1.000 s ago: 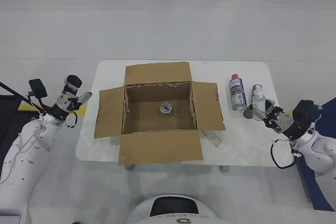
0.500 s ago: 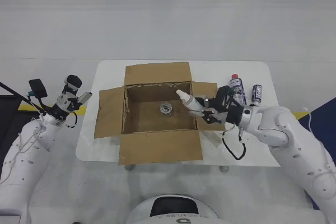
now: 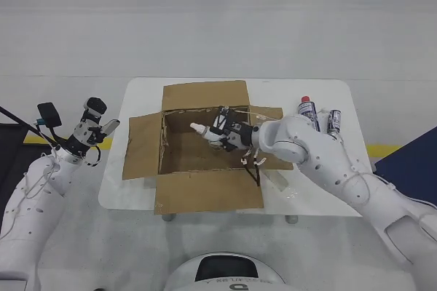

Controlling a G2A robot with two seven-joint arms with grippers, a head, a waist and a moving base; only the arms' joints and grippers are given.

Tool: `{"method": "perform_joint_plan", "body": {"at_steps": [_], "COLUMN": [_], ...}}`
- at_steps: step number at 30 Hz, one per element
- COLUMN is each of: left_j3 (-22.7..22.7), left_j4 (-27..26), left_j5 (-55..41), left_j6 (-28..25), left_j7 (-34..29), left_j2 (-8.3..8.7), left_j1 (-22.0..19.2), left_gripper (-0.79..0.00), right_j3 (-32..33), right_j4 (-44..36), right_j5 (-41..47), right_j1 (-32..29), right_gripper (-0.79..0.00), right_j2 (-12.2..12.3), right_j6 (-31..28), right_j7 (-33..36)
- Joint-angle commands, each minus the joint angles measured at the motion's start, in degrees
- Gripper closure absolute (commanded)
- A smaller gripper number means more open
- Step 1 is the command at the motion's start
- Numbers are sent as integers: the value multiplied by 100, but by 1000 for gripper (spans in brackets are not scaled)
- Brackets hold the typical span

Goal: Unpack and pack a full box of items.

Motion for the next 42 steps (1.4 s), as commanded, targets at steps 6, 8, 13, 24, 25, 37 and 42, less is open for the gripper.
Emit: {"method": "perform_joint_plan", "body": {"at_steps": [6, 8, 13, 24, 25, 37, 42], "left_j3": [0, 0, 0, 0, 0, 0, 0], "left_j4": [0, 0, 0, 0, 0, 0, 0], "left_j5": [0, 0, 0, 0, 0, 0, 0], "left_j6": [0, 0, 0, 0, 0, 0, 0], "left_j7": [0, 0, 0, 0, 0, 0, 0], "left_j2": [0, 0, 0, 0, 0, 0, 0], "left_j1": [0, 0, 0, 0, 0, 0, 0], "left_gripper": [-785, -785, -785, -785, -785, -785, -785], "right_j3": [-629, -699, -841, 12, 241, 4718, 6433], "right_j4": [928, 1118, 1440, 750, 492, -2056, -1795], "right_j5": [383, 361, 305, 15, -25, -236, 263], "right_j1": [518, 591, 668, 336, 178, -3324, -4677], "right_gripper": [-256, -265, -323, -348, -366, -468, -413], "right_j2": [-604, -721, -957, -673, -550, 810, 946], "right_j6": [-416, -380, -386, -918, -1048, -1398, -889], "right_j7": [613, 648, 720, -457, -643, -2055, -2802]}}
